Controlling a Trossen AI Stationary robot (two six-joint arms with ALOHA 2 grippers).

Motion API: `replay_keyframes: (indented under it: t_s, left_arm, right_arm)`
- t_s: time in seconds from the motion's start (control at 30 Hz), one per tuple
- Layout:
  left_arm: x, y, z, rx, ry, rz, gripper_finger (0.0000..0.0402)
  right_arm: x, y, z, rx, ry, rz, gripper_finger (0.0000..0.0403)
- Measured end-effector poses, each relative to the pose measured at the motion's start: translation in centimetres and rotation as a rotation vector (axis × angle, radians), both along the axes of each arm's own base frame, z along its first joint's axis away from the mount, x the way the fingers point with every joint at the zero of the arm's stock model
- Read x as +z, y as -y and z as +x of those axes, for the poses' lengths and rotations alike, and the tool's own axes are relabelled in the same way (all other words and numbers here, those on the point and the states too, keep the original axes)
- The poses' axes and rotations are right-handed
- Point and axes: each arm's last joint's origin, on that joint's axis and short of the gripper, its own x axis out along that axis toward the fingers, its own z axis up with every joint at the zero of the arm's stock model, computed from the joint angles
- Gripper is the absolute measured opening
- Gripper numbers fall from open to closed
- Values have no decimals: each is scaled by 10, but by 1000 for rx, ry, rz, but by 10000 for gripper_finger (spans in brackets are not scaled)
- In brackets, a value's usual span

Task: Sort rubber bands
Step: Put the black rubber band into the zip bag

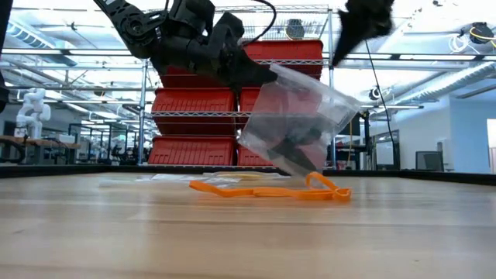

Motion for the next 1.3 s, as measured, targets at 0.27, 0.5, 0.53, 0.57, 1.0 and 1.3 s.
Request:
replay_keyframes:
  t_s: [0.27, 0.5, 0.53, 0.57, 1.0, 1.3]
  left_arm:
    - [-9, -5, -2, 146, -104, 116, 0]
    - [12, -11, 8, 255, -117, 260, 0]
    - [17, -12, 10, 262, -127, 268, 0]
    - [20, -12, 11, 264, -142, 268, 0]
    - [-53, 19, 85, 162, -311, 141, 17]
    - [-45, 16, 117, -36, -254, -21, 121]
  right_arm:
    - [-67, -21, -37, -98, -111, 100, 2]
    - [-93, -27, -64, -141, 49, 212, 0]
    - [-92, -27, -67, -139, 60, 216, 0]
    - [-91, -27, -69, -138, 69, 218, 0]
    - [-87, -26, -71, -126, 82, 230, 0]
    - [-87, -26, -71, -354, 213, 344, 0]
